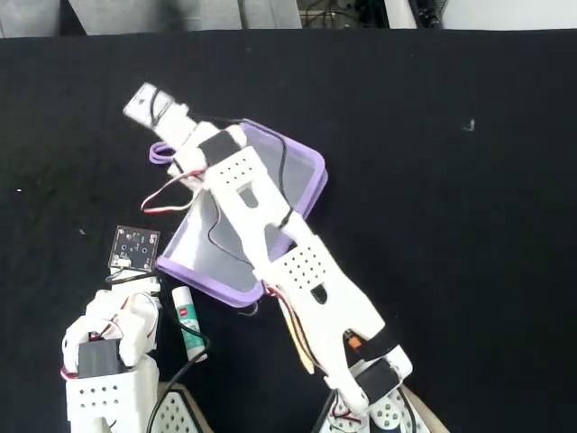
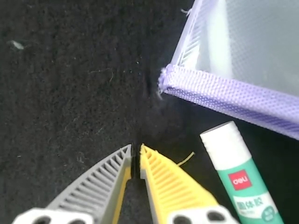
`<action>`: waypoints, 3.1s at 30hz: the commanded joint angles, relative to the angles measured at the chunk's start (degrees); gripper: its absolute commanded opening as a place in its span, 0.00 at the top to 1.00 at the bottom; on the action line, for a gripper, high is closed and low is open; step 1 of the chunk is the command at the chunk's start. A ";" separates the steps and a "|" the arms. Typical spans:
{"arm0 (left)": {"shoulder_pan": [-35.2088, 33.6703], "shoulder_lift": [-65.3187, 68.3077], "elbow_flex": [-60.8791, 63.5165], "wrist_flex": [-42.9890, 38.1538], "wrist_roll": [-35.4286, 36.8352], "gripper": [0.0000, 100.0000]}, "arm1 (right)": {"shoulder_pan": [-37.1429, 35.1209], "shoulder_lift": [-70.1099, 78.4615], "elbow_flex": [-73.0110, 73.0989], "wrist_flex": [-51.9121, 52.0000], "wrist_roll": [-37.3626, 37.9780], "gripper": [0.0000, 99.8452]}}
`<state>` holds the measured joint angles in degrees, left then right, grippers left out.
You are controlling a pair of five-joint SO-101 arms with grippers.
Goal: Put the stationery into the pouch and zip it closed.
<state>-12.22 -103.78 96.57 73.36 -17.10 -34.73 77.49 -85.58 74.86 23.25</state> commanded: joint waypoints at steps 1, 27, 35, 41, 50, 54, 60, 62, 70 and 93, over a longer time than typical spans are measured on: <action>0.22 -0.44 0.66 -0.18 -0.44 0.95 | 1.41 -5.23 -9.54 3.52 -1.23 0.99; 0.31 -0.44 0.66 -0.18 -0.44 0.95 | 1.93 -5.58 5.85 25.67 28.66 0.99; 0.22 -0.44 0.66 -0.18 -0.44 0.95 | 5.71 -9.01 2.86 23.47 31.74 0.99; 0.31 -0.44 0.66 -0.18 -0.44 0.95 | 10.20 -9.27 -9.01 21.19 28.84 0.99; 0.31 -0.44 0.66 -0.18 -0.44 0.95 | 19.96 -10.07 -10.24 16.79 22.33 0.78; 0.31 -0.44 0.66 -0.18 -0.44 0.95 | 18.99 -9.63 -9.80 16.53 19.16 0.78; 0.22 -0.44 0.66 -0.18 -0.44 0.95 | 16.18 -5.41 -9.98 16.35 19.43 0.78; 0.22 -0.44 0.66 -0.18 -0.44 0.95 | 14.86 -3.65 -10.07 14.68 19.87 0.78; 0.22 -0.44 0.66 -0.18 -0.44 0.95 | 12.04 3.82 -10.15 7.12 23.21 0.78; 0.22 -0.44 0.66 -0.18 -0.44 0.95 | 12.40 -0.92 -10.59 9.05 22.77 0.99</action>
<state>-12.13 -103.87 96.57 73.36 -17.10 -21.89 83.30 -93.05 81.27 46.02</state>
